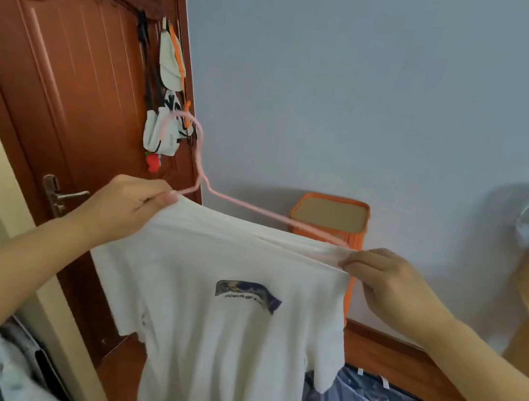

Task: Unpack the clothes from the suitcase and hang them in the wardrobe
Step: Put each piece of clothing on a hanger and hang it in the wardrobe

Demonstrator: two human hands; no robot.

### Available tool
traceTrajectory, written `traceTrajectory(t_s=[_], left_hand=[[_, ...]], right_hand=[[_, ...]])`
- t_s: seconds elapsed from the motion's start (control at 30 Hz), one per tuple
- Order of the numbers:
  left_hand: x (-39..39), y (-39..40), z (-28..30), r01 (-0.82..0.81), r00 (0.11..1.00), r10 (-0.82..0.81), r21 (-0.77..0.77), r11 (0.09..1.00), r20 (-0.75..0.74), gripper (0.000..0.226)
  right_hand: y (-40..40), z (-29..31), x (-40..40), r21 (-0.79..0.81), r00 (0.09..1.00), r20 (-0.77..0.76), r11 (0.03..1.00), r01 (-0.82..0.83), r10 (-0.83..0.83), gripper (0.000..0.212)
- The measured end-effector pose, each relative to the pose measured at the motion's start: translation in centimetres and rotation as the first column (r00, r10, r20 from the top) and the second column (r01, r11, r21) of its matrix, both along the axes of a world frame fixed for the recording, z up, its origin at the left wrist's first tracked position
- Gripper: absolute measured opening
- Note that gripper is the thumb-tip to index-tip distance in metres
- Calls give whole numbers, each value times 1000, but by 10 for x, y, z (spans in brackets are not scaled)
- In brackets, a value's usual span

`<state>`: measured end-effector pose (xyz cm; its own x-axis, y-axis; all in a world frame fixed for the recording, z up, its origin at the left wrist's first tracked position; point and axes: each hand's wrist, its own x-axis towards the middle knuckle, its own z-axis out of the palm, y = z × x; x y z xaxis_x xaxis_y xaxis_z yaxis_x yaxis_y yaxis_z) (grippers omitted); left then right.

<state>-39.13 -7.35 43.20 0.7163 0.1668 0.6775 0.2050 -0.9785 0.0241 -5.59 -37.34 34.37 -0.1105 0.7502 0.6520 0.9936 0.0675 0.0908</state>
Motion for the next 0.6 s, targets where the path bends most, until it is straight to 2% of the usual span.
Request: traceTrajectory(t_s=[0.1,0.17,0.23,0.3,0.37,0.43,0.47,0.53,0.6], left_hand=[[4,11,-15,-25,992,63,325,945,-106,59],[15,10,-26,-21,985,86,394,919,-148,55],[28,-1,-32,-28,983,88,337,941,-163,58],[38,-13,-31,-67,990,85,148,987,-116,60],[42,-19,-26,-86,996,83,-78,993,-44,61],[42,-24,-22,-88,996,86,-138,987,-18,59],[43,-28,-20,-90,996,88,-131,987,-19,58],[46,-39,-12,-101,995,99,-112,989,-22,62],[43,-50,-1,-118,993,118,-72,990,-3,64]], right_hand=[[1,13,13,7,998,30,998,61,-61,30],[8,27,4,60,999,2,997,54,-54,21],[21,43,-20,104,994,-104,994,-35,45,24],[34,51,-35,98,959,-250,989,-110,132,30],[39,47,-30,-107,922,-380,987,-120,71,30],[37,40,-25,-351,932,-347,936,-25,-106,47],[37,35,-23,-379,944,-282,924,54,-171,53],[44,37,-28,-242,965,-187,961,136,-184,55],[54,50,-37,-128,983,-148,988,88,-107,55]])
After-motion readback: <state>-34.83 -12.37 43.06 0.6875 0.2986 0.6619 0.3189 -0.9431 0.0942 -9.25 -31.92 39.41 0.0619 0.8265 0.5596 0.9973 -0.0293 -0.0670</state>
